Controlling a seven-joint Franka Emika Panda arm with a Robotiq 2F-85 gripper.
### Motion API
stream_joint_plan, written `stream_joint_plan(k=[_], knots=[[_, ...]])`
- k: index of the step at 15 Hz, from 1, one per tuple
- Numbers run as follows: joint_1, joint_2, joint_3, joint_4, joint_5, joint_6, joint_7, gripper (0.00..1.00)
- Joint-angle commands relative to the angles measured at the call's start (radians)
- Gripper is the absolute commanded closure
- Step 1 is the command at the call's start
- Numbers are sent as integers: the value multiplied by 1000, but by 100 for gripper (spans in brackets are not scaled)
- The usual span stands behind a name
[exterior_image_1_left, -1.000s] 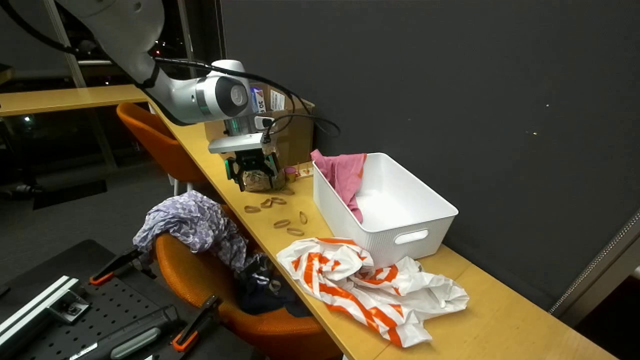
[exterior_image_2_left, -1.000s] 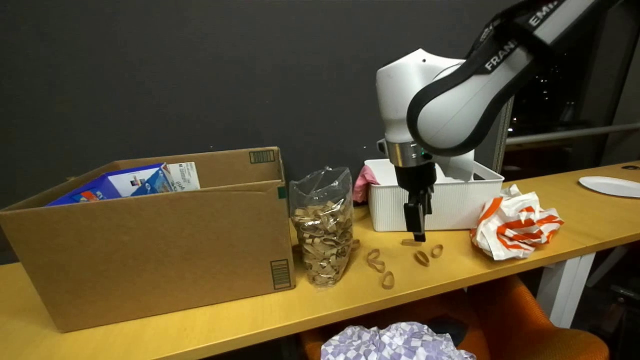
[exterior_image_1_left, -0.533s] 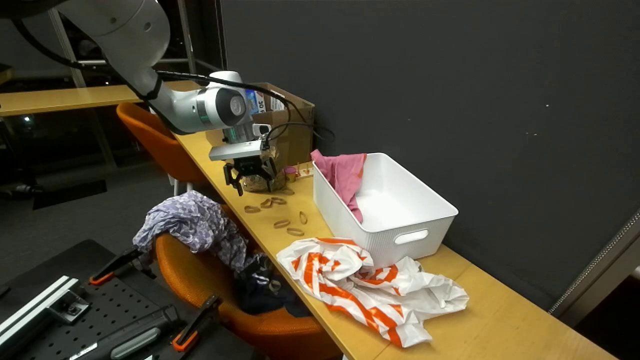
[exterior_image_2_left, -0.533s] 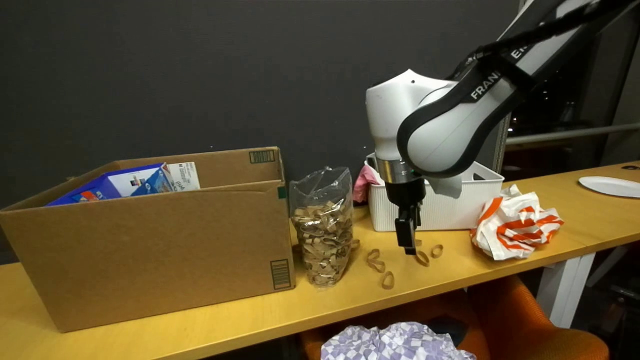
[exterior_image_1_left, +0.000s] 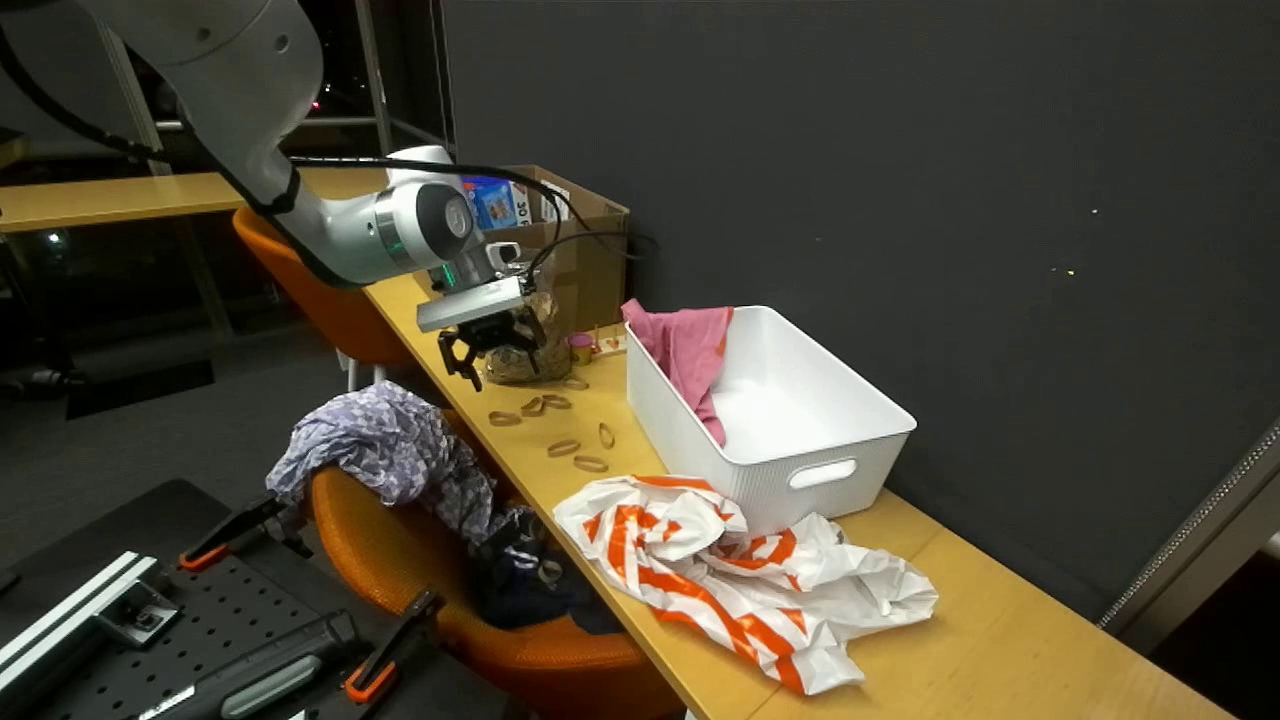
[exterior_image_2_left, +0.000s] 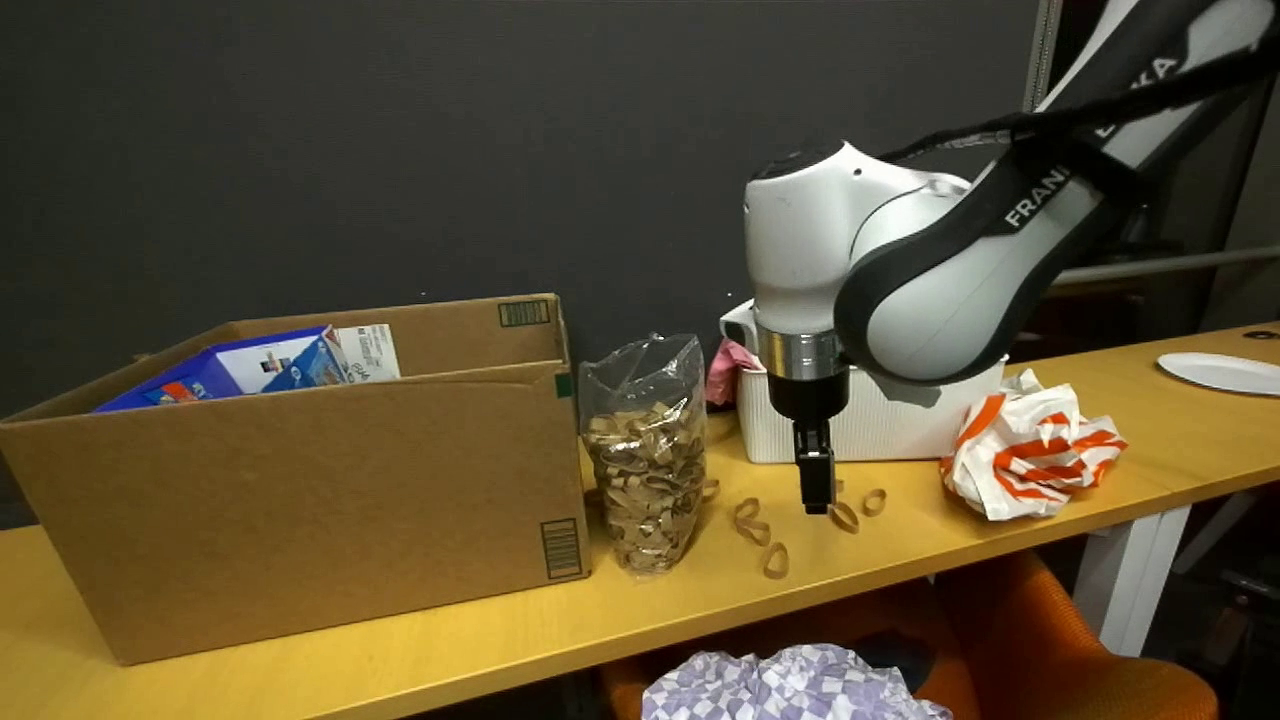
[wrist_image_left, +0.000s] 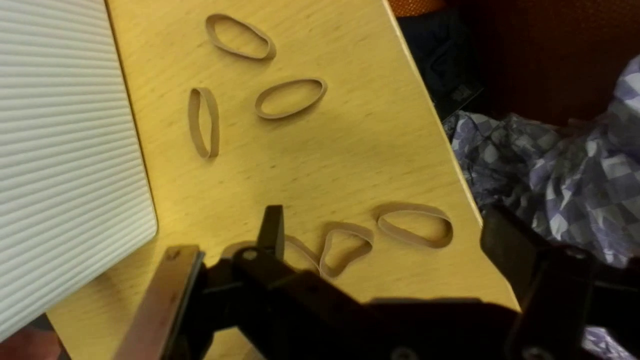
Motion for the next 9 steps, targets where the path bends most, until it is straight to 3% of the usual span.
stream_joint_plan(k=[1,5,9], knots=[[-10,-51,-10,-83,-65,102,-50,0],[-71,-43,12,-104,-45,204,-162,0],[-151,-10,70,-63,18,217,-303,0]])
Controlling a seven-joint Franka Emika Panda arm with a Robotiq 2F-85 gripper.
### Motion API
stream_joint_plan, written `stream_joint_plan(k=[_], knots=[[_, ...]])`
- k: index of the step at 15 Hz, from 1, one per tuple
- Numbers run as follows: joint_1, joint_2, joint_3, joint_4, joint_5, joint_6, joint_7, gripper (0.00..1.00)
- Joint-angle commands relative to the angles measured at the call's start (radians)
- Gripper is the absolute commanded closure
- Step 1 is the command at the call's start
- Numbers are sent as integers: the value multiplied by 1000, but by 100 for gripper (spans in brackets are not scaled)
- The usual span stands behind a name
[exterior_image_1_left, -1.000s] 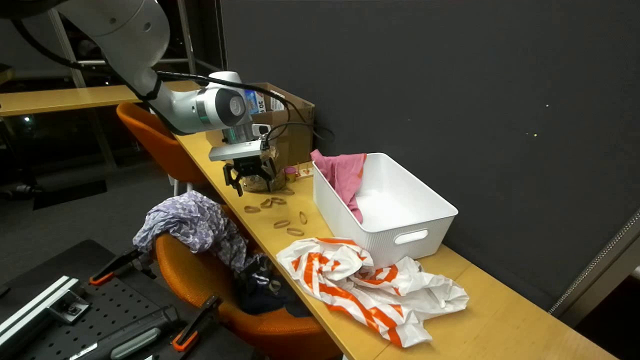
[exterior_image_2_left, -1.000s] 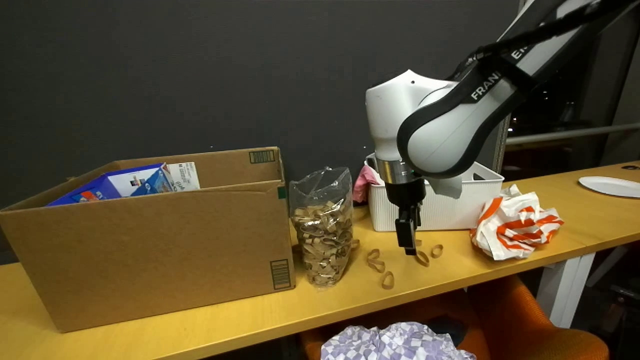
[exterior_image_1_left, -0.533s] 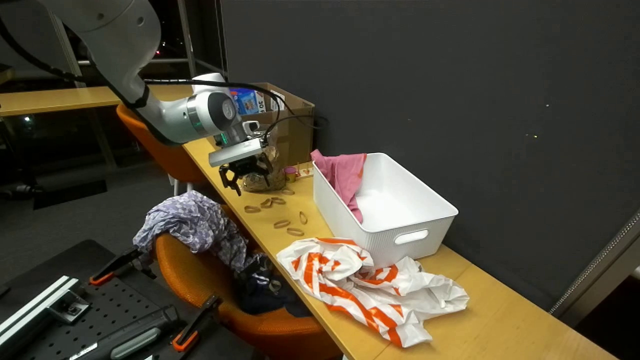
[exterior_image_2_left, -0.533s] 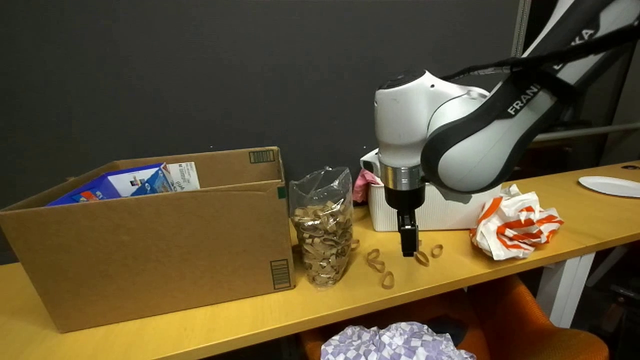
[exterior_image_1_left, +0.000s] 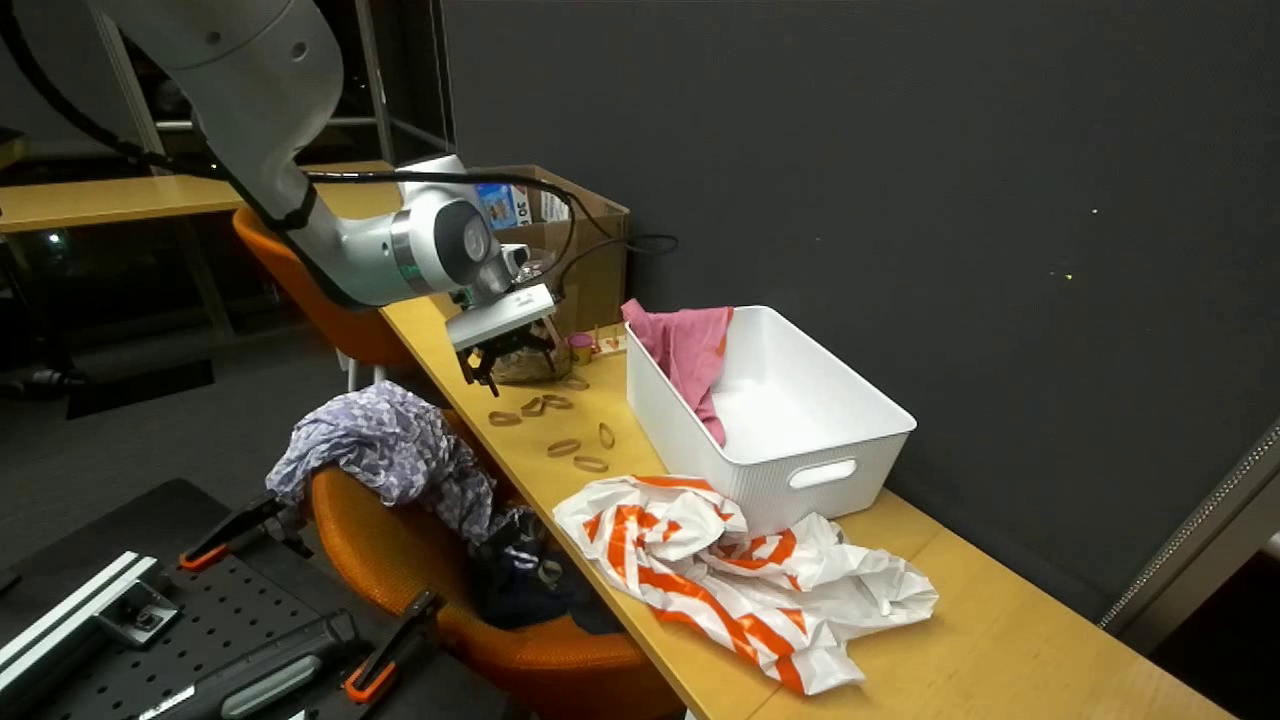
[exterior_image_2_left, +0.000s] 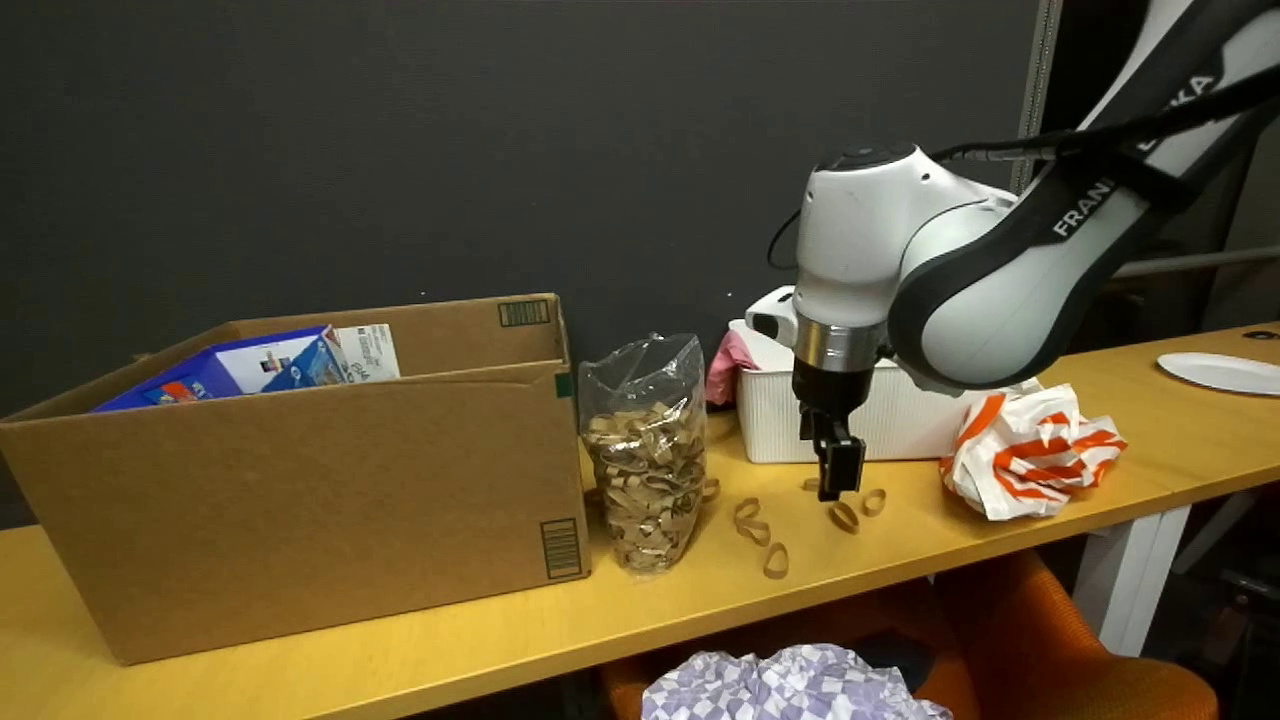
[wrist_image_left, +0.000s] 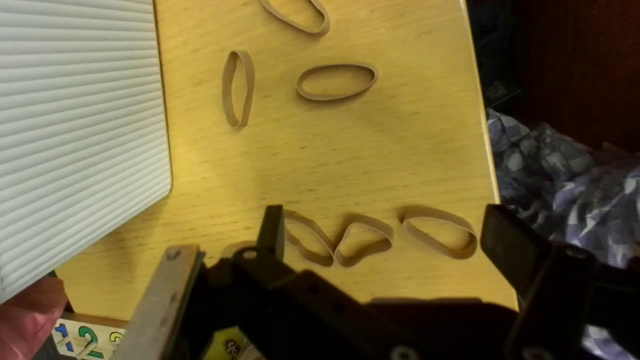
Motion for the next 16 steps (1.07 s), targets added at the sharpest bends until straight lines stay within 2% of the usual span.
stream_joint_plan(k=[1,6,16], knots=[[-80,27,72,38,58,4,-140,0],[-119,95,131,116,125,-33,-277,0],[-112,269,140,324,173,-86,-388,0]])
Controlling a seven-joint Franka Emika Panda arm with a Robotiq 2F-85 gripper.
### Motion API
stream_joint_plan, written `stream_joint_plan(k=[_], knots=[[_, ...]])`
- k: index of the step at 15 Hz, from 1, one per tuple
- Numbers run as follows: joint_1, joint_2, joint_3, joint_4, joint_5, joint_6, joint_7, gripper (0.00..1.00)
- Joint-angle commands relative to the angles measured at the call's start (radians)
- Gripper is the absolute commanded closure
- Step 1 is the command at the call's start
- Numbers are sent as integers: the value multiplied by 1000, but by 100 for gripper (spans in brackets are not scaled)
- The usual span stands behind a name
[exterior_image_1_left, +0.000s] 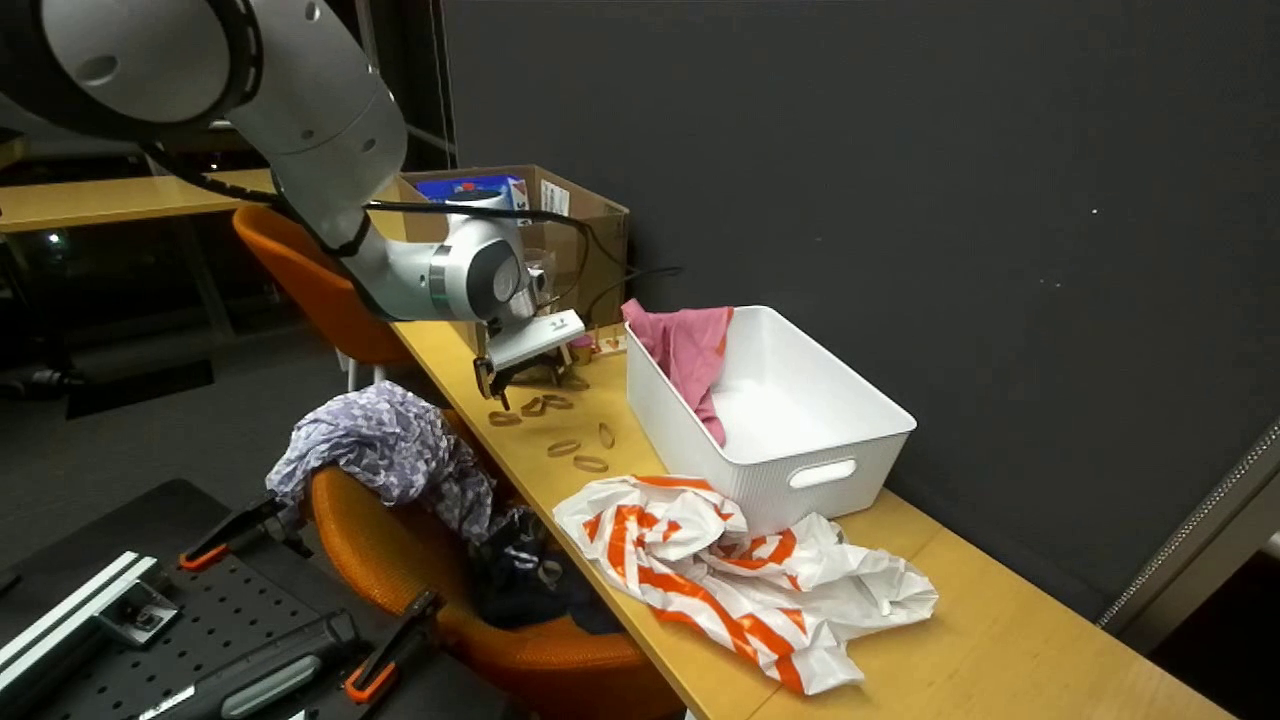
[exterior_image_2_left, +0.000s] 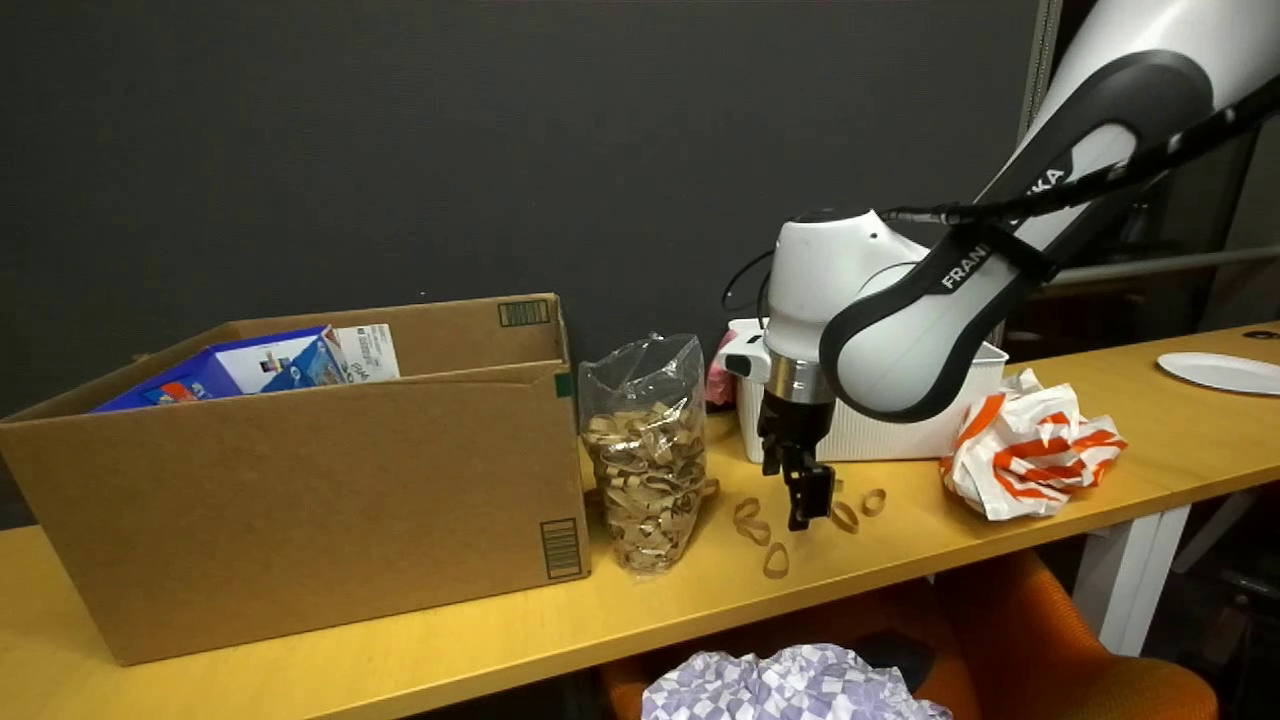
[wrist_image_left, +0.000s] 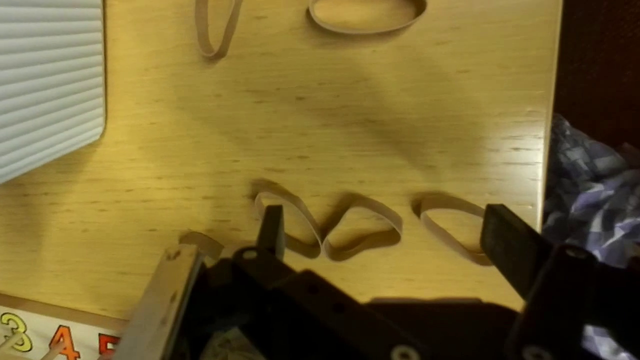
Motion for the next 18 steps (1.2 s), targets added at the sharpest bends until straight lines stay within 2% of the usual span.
stream_joint_plan(k=[1,7,15,16,18], knots=[[-10,77,31,127,36,-66,-67,0],[-1,173,52,247,79,-105,-90,0],[-3,220,46,273,103,-106,-77,0],[-8,220,47,273,106,-105,-77,25],[-10,218,48,272,112,-108,-79,34]])
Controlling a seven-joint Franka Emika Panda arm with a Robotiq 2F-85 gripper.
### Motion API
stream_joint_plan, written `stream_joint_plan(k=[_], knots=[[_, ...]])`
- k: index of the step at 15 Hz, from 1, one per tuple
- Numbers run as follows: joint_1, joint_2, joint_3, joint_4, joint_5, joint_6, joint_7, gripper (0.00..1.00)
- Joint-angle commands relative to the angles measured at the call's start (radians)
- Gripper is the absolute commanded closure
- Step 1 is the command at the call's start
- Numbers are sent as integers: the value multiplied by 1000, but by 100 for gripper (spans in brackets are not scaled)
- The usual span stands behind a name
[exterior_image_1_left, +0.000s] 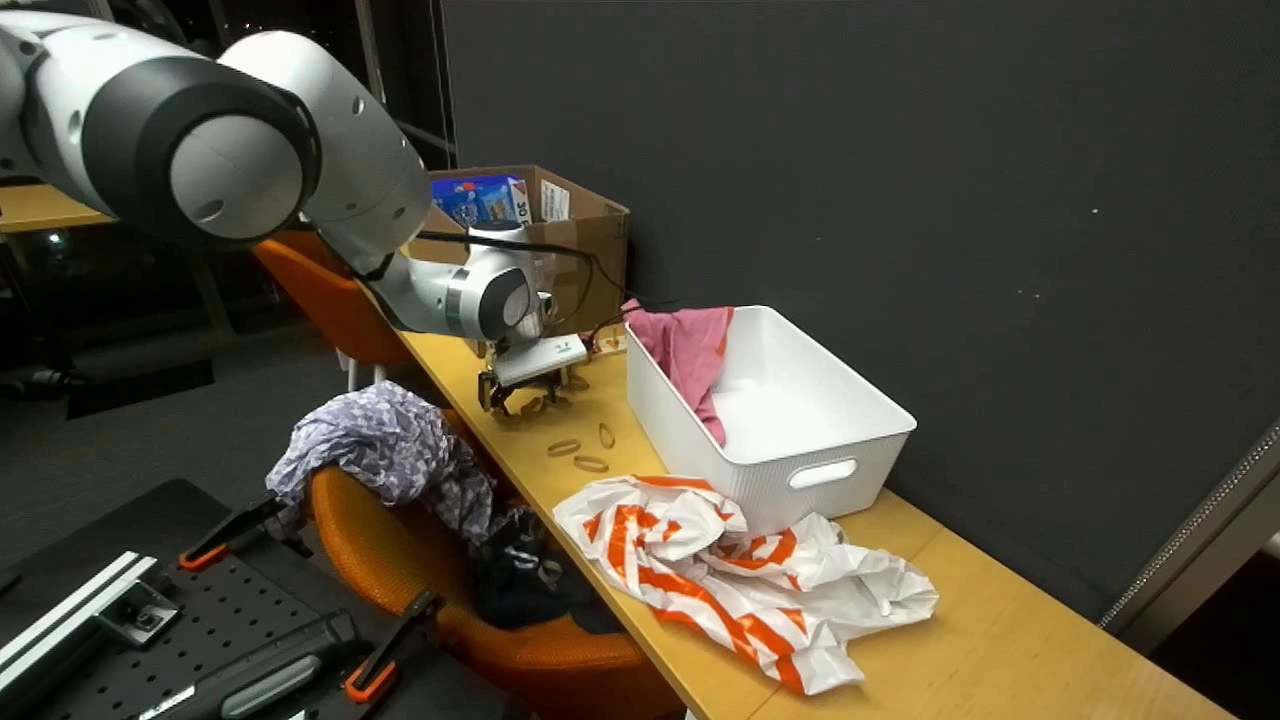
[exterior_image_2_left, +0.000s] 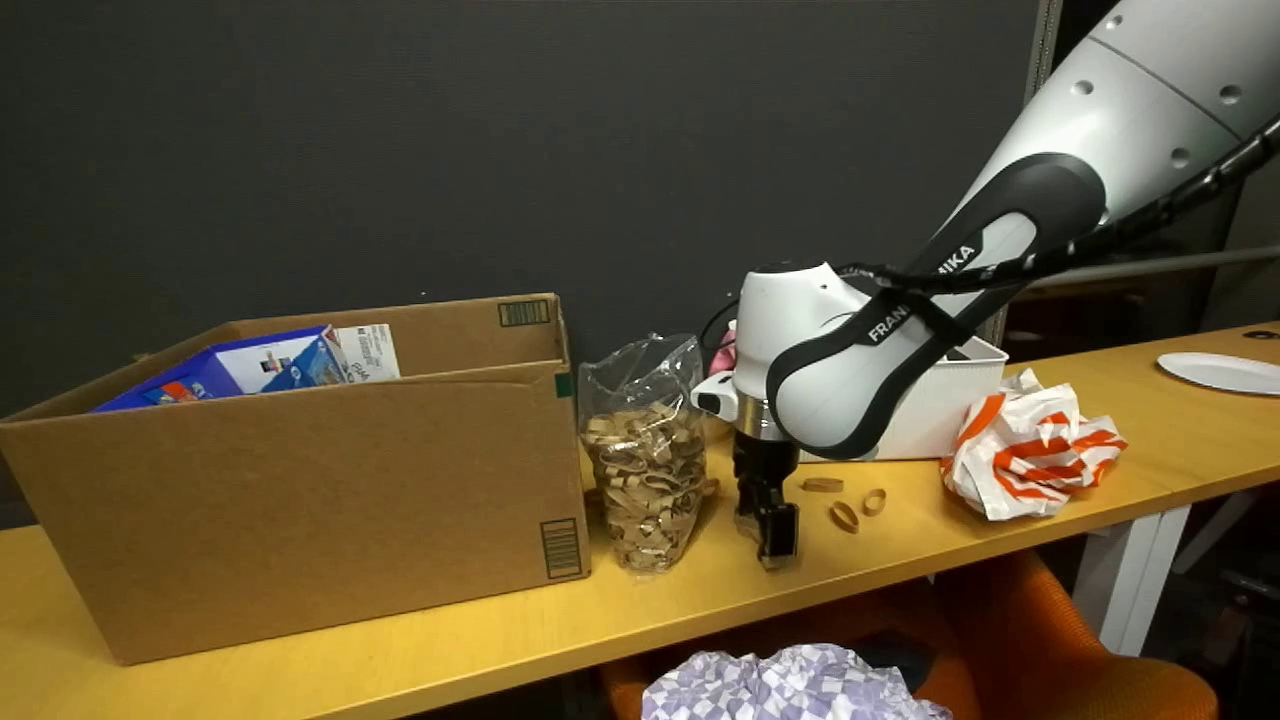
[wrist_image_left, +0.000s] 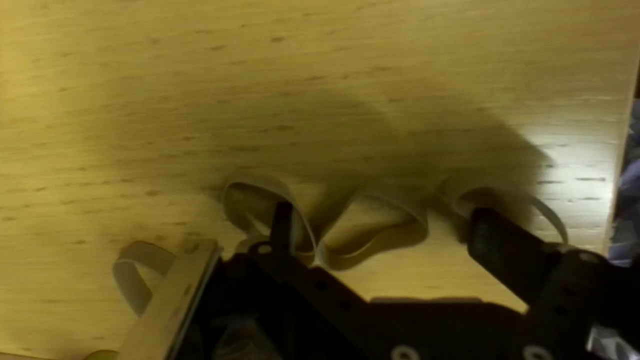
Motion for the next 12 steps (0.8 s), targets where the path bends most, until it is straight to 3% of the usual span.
stream_joint_plan(k=[1,8,12], knots=[[-12,23,10,34,30,-19,-24,41],[-14,8,-3,23,27,-3,-7,96],[-7,-15,-11,-1,22,3,13,100]])
